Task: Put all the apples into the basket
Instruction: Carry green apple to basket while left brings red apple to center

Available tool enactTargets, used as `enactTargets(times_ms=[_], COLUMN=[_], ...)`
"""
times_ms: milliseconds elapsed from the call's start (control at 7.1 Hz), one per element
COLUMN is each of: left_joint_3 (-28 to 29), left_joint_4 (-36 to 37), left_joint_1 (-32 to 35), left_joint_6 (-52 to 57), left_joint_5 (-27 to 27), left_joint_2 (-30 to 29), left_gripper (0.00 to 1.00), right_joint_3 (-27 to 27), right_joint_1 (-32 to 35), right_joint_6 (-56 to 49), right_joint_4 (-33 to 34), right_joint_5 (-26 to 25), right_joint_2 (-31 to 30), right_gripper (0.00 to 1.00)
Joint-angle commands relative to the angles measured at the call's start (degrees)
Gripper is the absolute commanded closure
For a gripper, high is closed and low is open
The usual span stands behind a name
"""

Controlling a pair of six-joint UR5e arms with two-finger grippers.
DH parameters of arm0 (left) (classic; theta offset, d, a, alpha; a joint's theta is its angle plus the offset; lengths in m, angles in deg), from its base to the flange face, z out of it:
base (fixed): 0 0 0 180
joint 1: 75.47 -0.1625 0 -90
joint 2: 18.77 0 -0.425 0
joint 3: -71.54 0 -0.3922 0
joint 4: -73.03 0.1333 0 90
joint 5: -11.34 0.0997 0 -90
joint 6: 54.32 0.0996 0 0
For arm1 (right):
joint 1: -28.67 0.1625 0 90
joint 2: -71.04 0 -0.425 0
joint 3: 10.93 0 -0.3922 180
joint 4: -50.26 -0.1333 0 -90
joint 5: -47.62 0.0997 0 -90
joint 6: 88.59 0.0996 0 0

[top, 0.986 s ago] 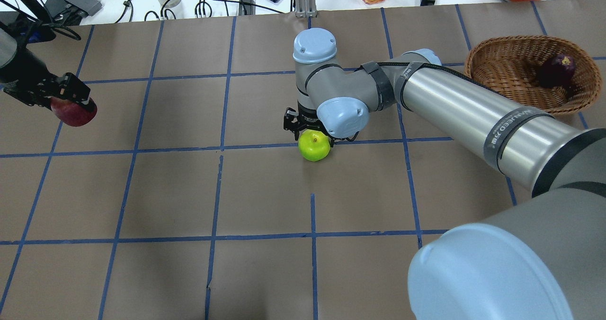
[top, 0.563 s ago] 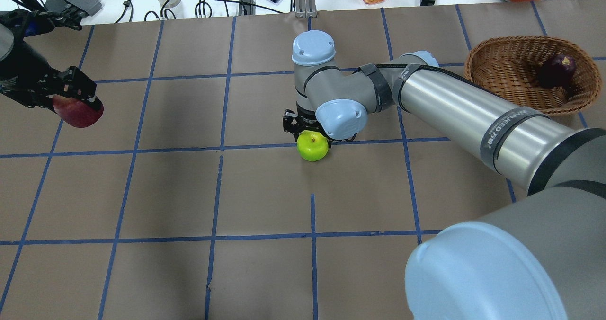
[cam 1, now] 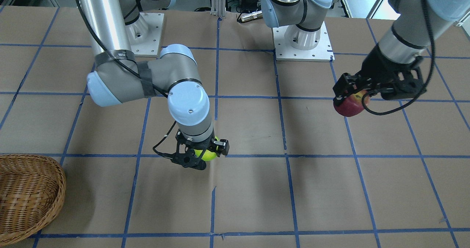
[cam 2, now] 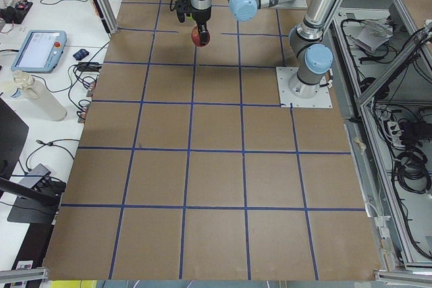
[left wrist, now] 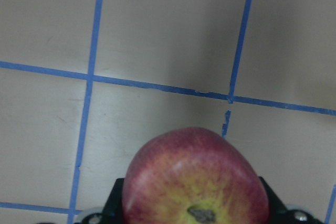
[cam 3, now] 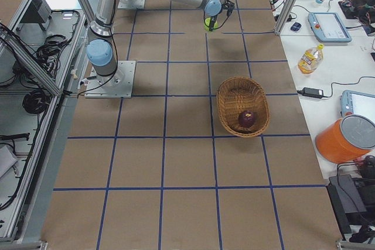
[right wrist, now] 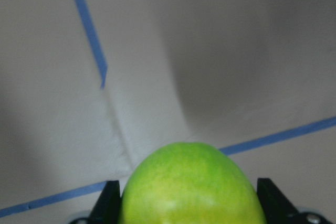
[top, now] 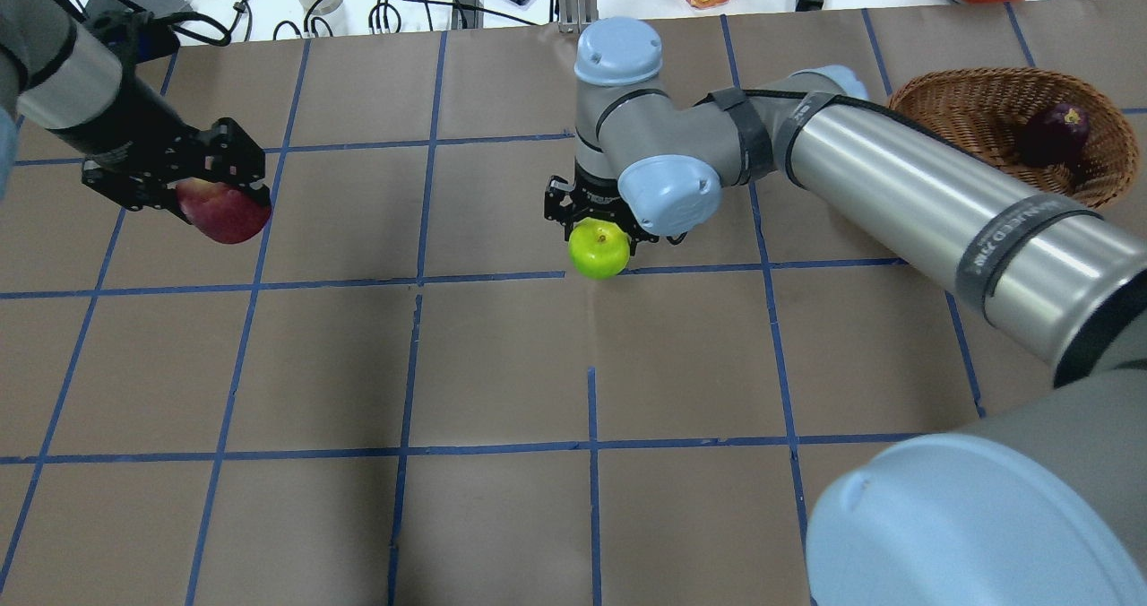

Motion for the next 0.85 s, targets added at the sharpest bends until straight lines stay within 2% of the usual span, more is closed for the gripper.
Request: enactTargets(times_ms=[0,282,423,563,704], left_joint_3=[-7.6,-7.6,-7.5,-6.5,-3.5], left_joint_4=[17.6,23.2,28.6,31.6,31.5], left_joint_1=[9.6,19.2,22.2,24.4,25.7], left_joint_6=[-16.7,-30.2,-35.0,-36.9,-37.5], left_joint_5=[-0.1,0.3,0.6,0.6,1.4], left_joint_2=[-3.4,-9.5,-13.0,-16.4,-20.1], left_gripper=[0.28,0.3,0.29,0.23,0.23], right_joint_3=[-5.2,-8.5,-8.6,-8.8,-9.0], right_joint_1=[-12.8,-23.1,-27.2,-30.4,-33.2], right_joint_6=[-15.1,-32.0,-38.5,-46.1,-50.8], right_joint_4=[-9.1,-10.7,-9.9,-7.7,-5.3], right_joint_5=[-1.8,-4.3,-7.7,-8.7,-8.6], right_joint_2=[-2.5,-1.8,-1.2,0.9,3.4], right_gripper=[1.0,1.0,1.0,1.0,1.0])
